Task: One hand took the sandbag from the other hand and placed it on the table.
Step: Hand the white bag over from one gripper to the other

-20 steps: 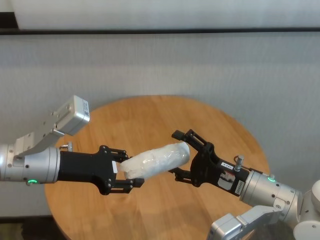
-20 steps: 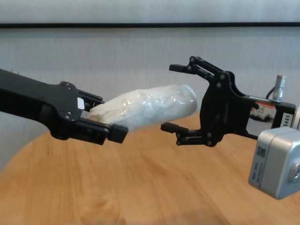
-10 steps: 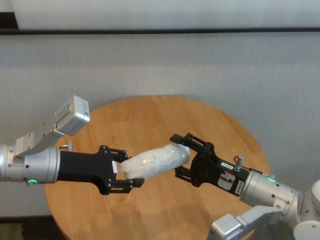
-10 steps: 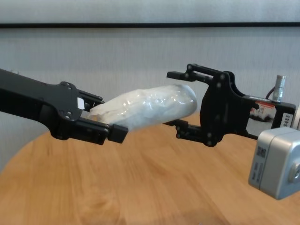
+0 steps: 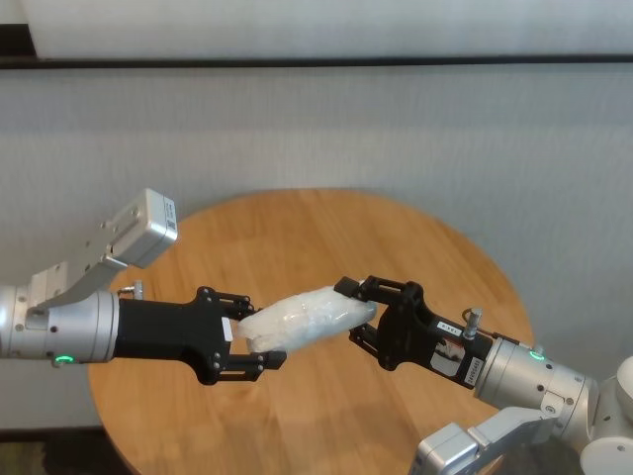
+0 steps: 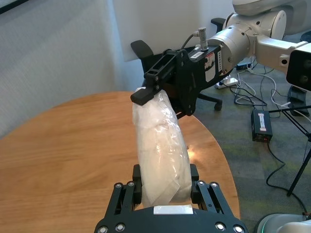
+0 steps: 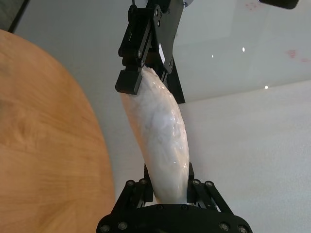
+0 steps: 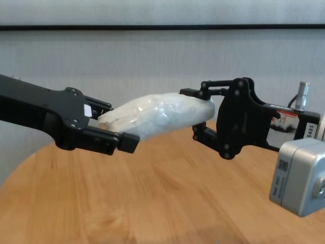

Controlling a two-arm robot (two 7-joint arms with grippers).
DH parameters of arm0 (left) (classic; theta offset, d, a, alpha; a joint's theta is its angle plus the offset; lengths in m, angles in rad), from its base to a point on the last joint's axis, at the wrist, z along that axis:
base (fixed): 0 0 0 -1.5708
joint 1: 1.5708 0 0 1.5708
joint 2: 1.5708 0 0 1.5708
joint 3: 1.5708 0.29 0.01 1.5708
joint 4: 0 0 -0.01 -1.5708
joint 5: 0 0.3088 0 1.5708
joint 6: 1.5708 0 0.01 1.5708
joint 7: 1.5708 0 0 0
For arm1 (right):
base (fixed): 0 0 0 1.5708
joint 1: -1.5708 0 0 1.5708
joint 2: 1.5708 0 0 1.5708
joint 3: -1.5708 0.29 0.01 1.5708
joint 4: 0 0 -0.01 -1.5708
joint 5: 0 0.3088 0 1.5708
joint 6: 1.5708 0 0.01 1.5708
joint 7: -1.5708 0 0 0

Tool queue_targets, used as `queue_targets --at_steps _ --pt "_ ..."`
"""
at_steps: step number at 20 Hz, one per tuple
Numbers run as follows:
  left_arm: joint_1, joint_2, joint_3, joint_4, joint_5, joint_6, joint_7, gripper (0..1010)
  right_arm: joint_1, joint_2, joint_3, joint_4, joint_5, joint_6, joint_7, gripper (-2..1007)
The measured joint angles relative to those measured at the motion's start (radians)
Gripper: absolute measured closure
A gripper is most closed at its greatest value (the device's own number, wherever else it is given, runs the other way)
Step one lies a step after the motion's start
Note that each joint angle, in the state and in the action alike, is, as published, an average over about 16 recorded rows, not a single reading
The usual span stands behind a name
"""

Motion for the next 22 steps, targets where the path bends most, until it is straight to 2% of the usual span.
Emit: queue_targets --at_steps 7,22 --pt "0.000 0.000 0.000 0.000 0.000 0.000 0.000 443 0.000 0.000 0.000 0.000 0.000 0.000 0.000 670" --pt "0.000 0.000 0.000 0.000 0.000 0.000 0.000 443 0.000 0.000 0.000 0.000 0.000 0.000 0.000 673"
